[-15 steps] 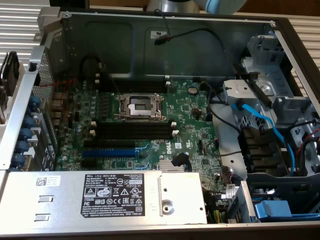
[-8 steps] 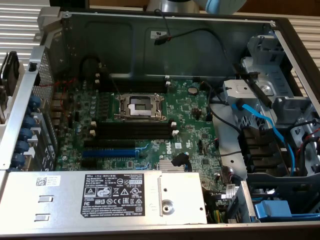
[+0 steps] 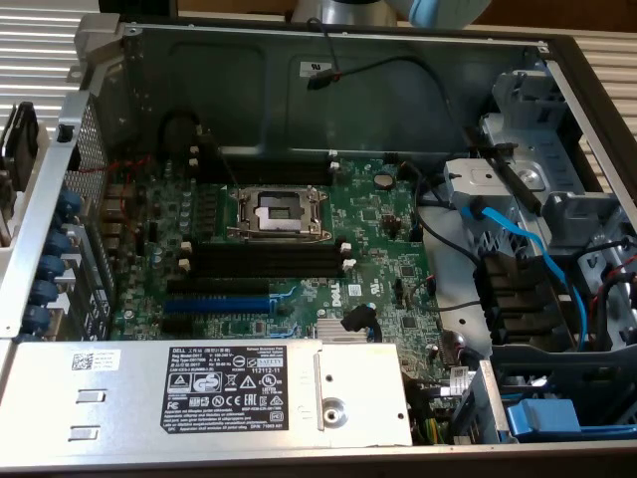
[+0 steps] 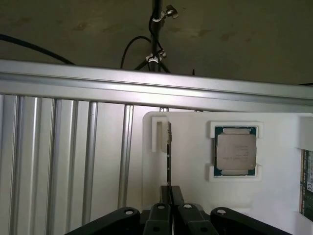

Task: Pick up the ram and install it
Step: 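Pick up the ram and move it above insertion slot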

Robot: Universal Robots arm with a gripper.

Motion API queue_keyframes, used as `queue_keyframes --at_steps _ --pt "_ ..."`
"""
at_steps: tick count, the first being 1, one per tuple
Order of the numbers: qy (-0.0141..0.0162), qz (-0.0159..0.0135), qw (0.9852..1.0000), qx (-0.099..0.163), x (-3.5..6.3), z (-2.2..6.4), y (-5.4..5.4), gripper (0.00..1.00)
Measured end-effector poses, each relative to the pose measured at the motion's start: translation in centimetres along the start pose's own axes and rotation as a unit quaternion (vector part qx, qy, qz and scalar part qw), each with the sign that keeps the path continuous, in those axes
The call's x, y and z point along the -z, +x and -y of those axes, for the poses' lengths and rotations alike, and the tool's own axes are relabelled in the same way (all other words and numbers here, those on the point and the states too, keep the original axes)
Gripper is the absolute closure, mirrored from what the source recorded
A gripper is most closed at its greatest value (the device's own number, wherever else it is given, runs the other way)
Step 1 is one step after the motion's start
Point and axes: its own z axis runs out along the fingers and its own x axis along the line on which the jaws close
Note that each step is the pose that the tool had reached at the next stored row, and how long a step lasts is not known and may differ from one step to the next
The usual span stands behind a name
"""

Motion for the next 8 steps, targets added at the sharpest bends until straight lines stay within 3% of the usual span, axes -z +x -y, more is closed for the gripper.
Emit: queue_keyframes --at_steps 8 --pt "0.0 0.0004 1.0 0.0 0.37 -0.16 -0.09 0.88"
